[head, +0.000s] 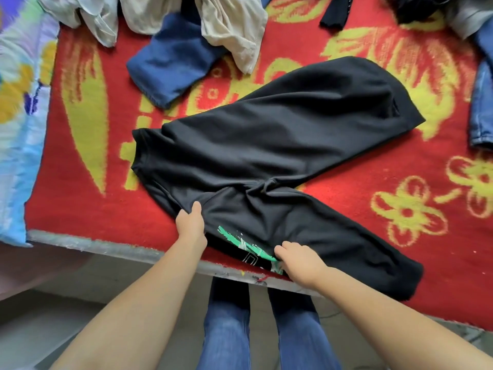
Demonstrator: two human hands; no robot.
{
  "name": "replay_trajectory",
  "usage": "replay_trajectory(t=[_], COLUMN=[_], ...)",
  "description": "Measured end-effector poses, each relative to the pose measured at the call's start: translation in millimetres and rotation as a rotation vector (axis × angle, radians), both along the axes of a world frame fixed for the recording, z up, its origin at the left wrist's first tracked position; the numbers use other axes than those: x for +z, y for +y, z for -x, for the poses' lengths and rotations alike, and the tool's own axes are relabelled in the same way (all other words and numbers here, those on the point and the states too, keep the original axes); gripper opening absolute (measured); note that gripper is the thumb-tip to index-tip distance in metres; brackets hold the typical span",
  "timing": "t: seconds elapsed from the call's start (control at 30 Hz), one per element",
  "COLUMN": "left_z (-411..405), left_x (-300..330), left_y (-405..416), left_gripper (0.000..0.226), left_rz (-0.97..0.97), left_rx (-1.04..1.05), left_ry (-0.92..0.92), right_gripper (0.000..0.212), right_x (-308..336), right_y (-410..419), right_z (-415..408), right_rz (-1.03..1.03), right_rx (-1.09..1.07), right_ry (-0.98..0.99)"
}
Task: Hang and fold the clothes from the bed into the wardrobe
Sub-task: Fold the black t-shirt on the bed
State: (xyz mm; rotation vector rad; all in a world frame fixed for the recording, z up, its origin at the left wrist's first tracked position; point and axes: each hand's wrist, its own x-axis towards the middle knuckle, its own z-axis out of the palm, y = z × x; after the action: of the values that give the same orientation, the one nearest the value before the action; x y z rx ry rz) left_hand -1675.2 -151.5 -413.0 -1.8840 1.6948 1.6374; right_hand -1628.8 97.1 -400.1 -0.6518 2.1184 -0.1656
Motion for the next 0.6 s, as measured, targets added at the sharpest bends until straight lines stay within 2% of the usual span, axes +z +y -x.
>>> replay_trajectory(t=[0.1,0.2,0.27,0.33,0.37,0.4,0.43,0.47,0.5,0.53,0.6], left_z=[-22,-38,-35,-28,-26,-24,-22,-21,-23,-27,-42], left_x=[2,-1,4,16,20,23,24,24,22,19,6], left_y=[-8,-8,-3,2,4,8,13,17,24,31,41], left_gripper=[0.033,0.029,0.037,0.056,0.062,0.065,0.066,0.065,0.066,0.070,0.085], left_rz=[0.035,-0.024,0.110,0.515,0.725,0.880,0.934,0.863,0.706,0.572,0.574], left_rx=[-0.070,-0.133,-0.265,-0.651,-0.894,-1.155,-1.427,-1.706,-1.977,-2.210,-2.473], left_ry=[-0.072,-0.161,-0.241,-0.309,-0.223,-0.055,0.131,0.285,0.318,0.221,-0.037], right_gripper=[0.009,0.020,0.028,0.026,0.024,0.024,0.027,0.032,0.040,0.051,0.073], right_x=[7,6,6,9,10,11,12,12,12,12,10], right_y=[14,24,29,41,51,65,82,102,124,144,176], right_z=[-5,-14,-16,-12,-8,-4,0,2,2,-1,-16], right_rz=[0.130,0.062,0.083,0.139,0.145,0.126,0.086,0.014,-0.089,-0.196,-0.333], right_rx=[-0.041,-0.040,-0.158,-0.474,-0.660,-0.831,-0.972,-1.079,-1.164,-1.242,-1.375], right_ry=[-0.181,-0.308,-0.344,-0.234,-0.116,0.021,0.148,0.249,0.306,0.315,0.193])
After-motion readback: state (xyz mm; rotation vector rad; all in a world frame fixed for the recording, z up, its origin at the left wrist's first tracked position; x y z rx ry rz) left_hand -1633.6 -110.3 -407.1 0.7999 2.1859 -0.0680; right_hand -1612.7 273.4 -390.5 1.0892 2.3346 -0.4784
